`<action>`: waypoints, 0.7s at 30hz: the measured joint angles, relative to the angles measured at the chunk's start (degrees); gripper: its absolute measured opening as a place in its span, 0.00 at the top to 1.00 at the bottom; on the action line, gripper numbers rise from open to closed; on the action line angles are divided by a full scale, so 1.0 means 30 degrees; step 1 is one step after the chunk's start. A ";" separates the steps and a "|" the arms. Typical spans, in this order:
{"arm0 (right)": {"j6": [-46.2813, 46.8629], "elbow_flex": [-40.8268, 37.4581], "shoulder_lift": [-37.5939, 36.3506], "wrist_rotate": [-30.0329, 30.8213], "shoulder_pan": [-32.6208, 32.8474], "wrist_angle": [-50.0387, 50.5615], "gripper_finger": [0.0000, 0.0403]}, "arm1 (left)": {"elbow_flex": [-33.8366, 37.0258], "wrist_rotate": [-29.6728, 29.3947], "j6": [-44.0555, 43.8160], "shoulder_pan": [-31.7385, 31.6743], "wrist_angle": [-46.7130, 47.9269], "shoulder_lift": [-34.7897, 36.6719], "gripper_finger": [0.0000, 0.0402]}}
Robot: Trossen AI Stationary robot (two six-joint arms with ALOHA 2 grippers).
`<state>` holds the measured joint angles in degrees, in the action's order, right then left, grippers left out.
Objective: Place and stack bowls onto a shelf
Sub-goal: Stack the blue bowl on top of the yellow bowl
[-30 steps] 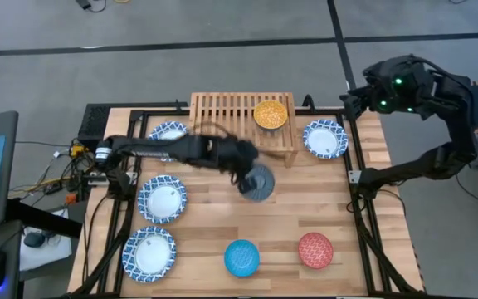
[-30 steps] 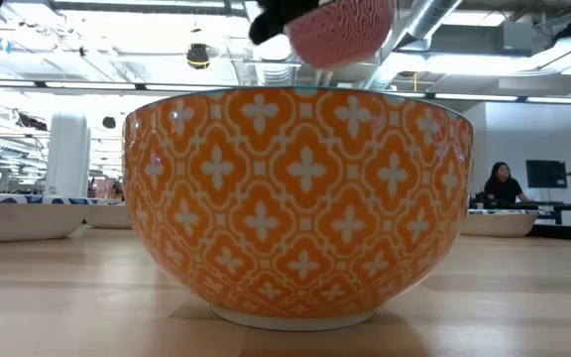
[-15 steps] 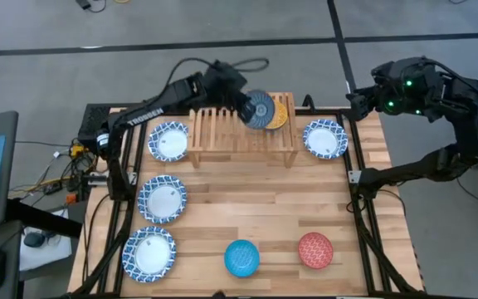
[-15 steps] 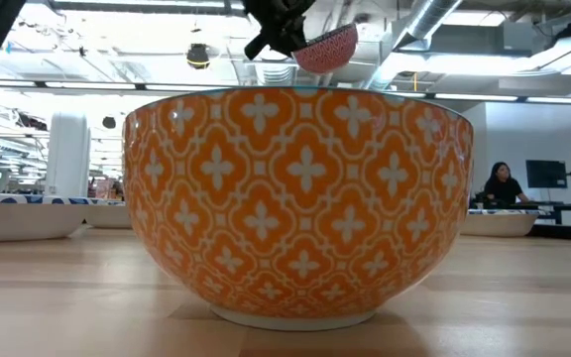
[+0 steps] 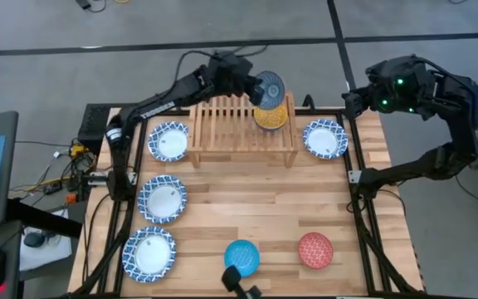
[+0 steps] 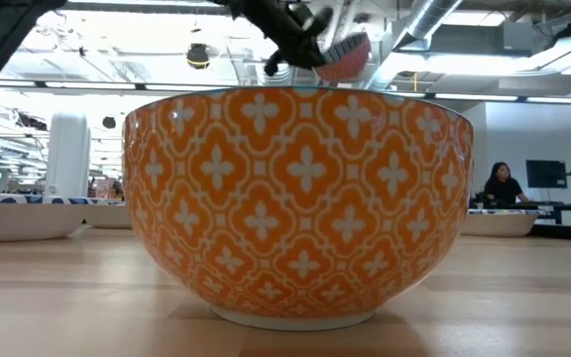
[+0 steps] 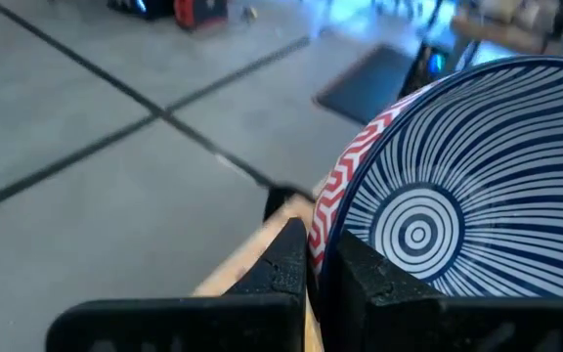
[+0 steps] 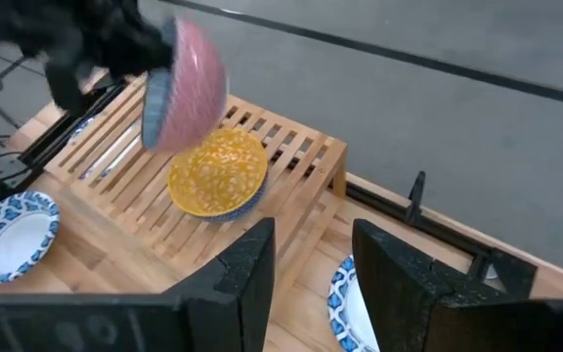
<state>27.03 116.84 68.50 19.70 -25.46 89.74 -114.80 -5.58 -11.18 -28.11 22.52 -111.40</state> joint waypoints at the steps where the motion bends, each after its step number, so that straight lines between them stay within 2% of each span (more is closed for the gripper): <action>1: 0.0022 0.0000 0.0047 0.0009 -0.0001 -0.0004 0.59 | 0.0000 0.0002 0.0005 0.0021 0.0012 -0.0283 1.00; 8: 0.0659 0.0000 0.0054 0.0037 -0.0004 0.0036 0.59 | 0.0029 0.0764 0.0377 0.0004 0.1315 -0.1040 1.00; 21: 0.0700 0.0004 0.0171 0.0488 -0.0004 0.0062 0.59 | 0.0000 0.0863 0.1621 0.0274 0.2294 -0.1527 0.98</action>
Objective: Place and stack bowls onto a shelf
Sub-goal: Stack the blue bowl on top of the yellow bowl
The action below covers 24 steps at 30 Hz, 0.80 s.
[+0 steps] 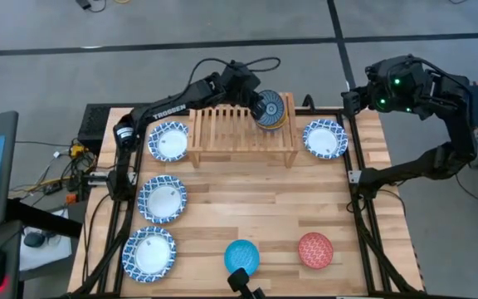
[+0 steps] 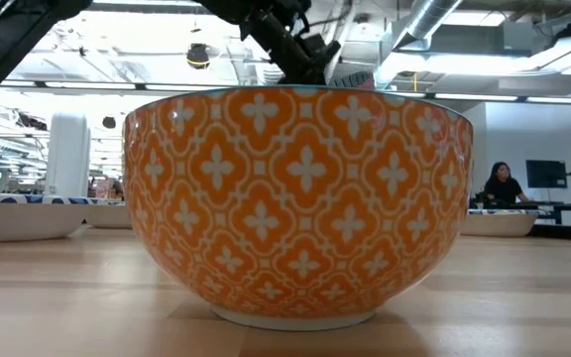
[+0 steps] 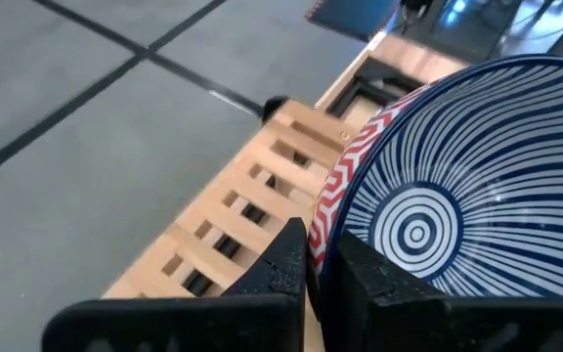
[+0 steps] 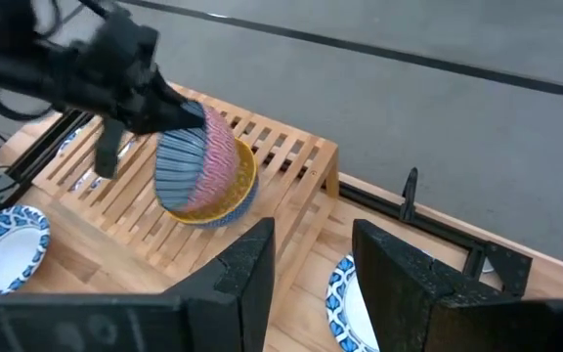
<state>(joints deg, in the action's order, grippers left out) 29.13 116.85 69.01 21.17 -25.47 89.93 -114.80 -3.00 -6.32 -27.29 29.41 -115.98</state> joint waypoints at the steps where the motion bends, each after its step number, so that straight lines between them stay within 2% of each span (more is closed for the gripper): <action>1: 0.0000 0.0004 0.0000 0.0000 0.0000 0.0000 0.59 | 0.0000 0.0024 0.0009 0.0026 0.0270 -0.0146 0.98; 10: -0.0015 0.0004 0.0014 0.0002 0.0000 0.0020 0.59 | -0.0009 0.0127 -0.0016 0.0087 0.0212 -0.0438 0.97; 24: -0.0073 0.0004 0.0022 0.0000 0.0000 0.0022 0.59 | -0.2954 0.0850 0.0958 -0.0019 0.2851 -0.0416 0.96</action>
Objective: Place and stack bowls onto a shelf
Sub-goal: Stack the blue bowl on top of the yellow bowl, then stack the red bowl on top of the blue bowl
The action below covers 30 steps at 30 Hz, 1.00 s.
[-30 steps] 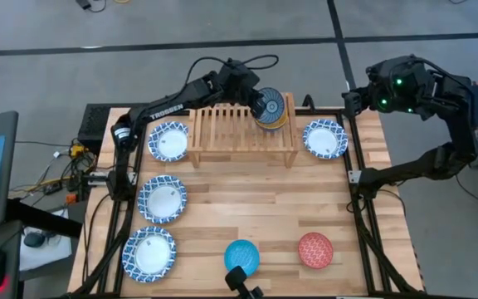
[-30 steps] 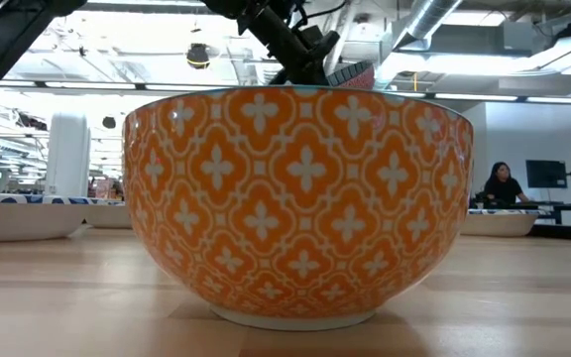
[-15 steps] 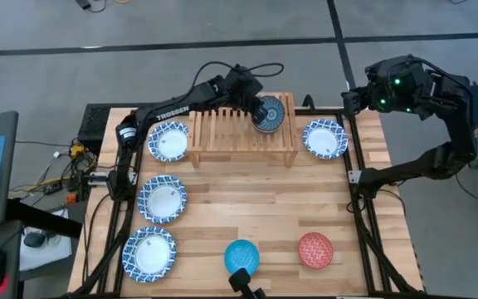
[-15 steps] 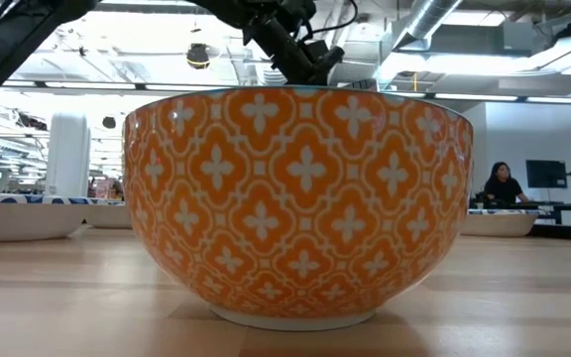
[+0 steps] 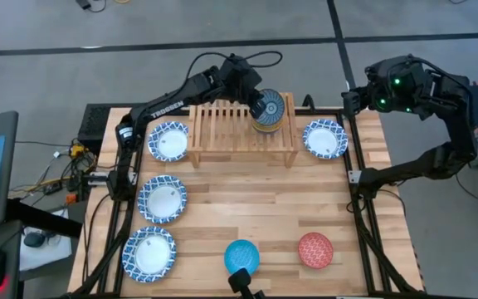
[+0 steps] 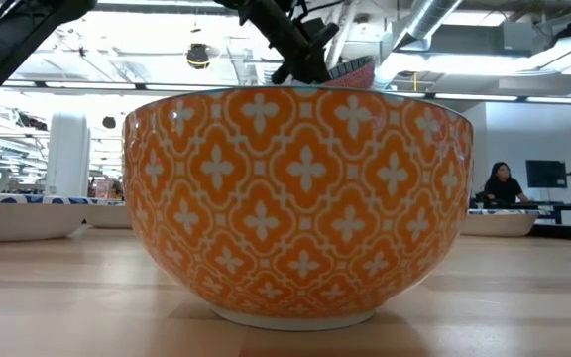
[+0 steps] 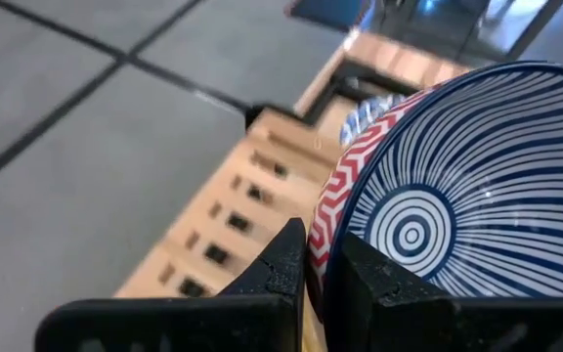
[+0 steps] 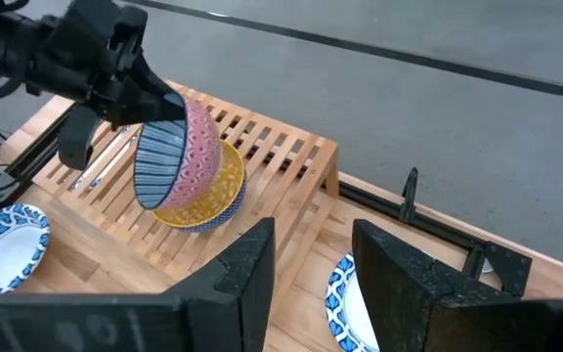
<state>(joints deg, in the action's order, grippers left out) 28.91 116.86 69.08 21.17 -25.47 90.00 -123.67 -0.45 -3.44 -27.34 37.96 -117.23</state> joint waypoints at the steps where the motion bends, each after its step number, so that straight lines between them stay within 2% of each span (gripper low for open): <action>1: 0.0000 0.0000 0.0000 0.0000 0.0000 0.0000 0.59 | -0.0004 0.0065 0.0029 -0.0013 0.0290 -0.0002 0.96; 9: 0.0011 0.0000 0.0000 0.0000 0.0000 0.0000 0.59 | -0.0018 0.0235 0.0291 -0.0064 0.1339 -0.0015 0.95; 21: 0.0066 0.0000 0.0000 -0.0007 0.0000 0.0001 0.59 | -0.0062 0.0570 -0.0015 -0.0382 0.1274 -0.0605 0.77; 26: 0.0219 0.0000 0.0000 -0.0007 0.0000 0.0000 0.59 | -0.0091 0.0568 -0.0058 -0.0375 0.1325 -0.0648 0.74; 30: 0.0244 -0.0131 -0.0004 -0.0007 0.0000 -0.0077 0.59 | -0.0992 0.0564 -0.0221 -0.0400 0.2008 -0.0656 0.74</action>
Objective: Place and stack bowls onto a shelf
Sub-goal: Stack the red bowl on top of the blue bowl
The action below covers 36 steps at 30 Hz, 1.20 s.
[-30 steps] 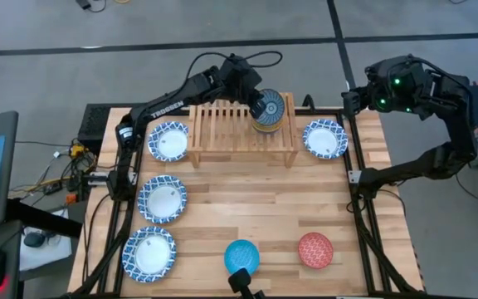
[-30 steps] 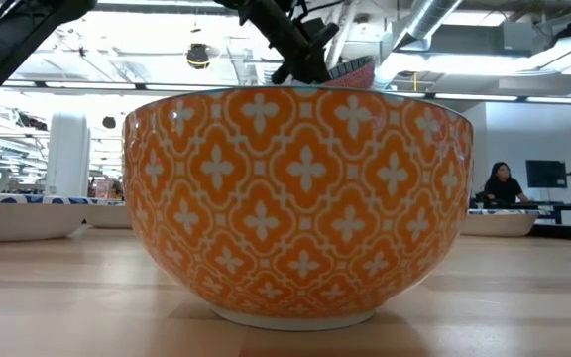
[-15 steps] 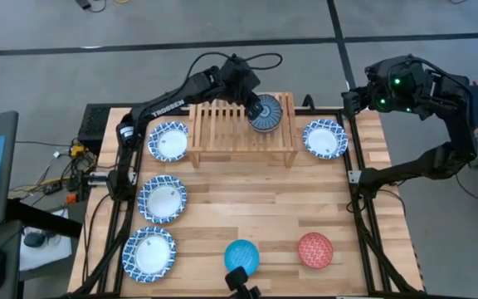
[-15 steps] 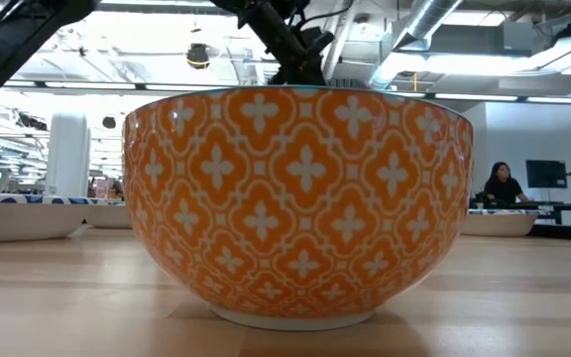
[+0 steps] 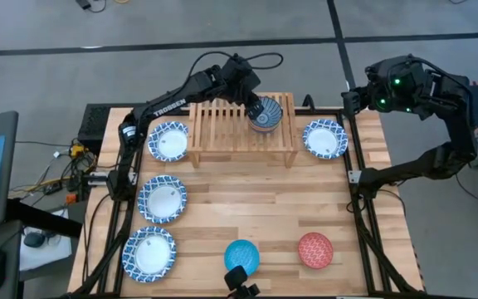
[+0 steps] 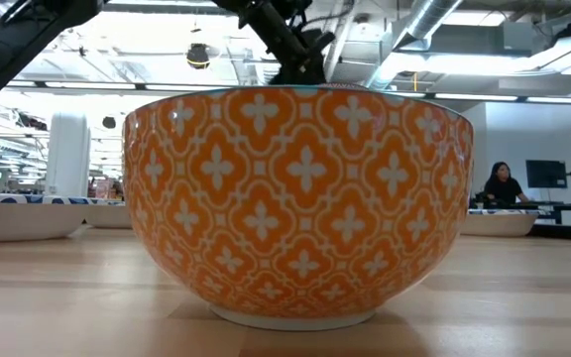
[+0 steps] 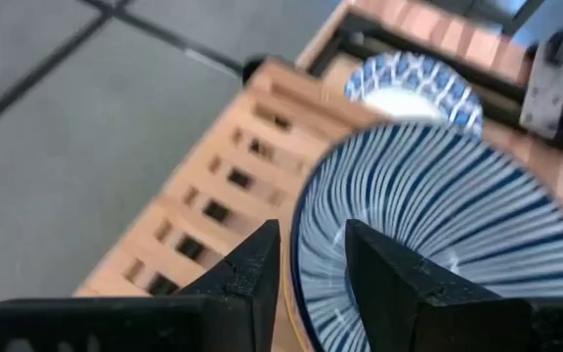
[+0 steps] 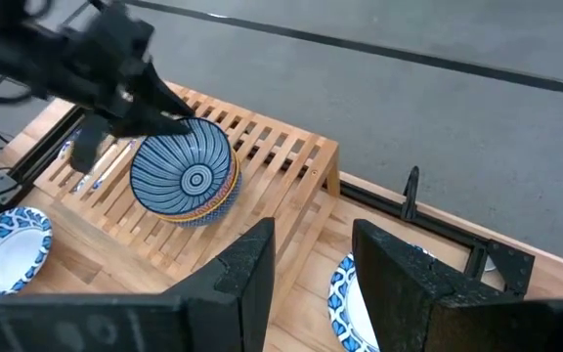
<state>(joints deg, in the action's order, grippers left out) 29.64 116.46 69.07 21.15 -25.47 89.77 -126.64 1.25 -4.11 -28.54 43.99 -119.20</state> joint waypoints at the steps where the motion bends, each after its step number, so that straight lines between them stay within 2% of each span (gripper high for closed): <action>1: 0.0028 -0.0185 -0.0007 0.0000 0.0000 -0.0025 0.59 | -0.0198 -0.0002 0.0053 -0.0004 -0.0089 0.0010 0.74; 12: 0.0026 -0.4218 0.0002 -0.0082 0.0009 -0.1417 0.59 | -0.2496 -0.0183 0.0442 0.0011 0.1211 0.0238 0.74; 19: -0.0196 -0.7286 -0.0195 -0.1038 0.1000 -0.3712 0.59 | -0.2727 -0.0023 0.0568 0.0375 0.1722 0.1343 0.74; 28: -0.0293 -1.1229 -0.0193 -0.3860 0.1944 -0.7875 0.59 | -0.2712 -0.1923 0.1219 0.2114 0.3754 0.2662 0.74; 36: 0.0988 -1.3596 -0.0619 -0.4102 0.3922 -0.9261 0.59 | -0.2683 -0.3541 0.1229 0.3724 0.4380 0.2922 0.74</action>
<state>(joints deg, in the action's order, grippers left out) 32.60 75.68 67.21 8.84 -13.71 61.98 -134.69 -9.38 -0.42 -17.37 57.13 -110.43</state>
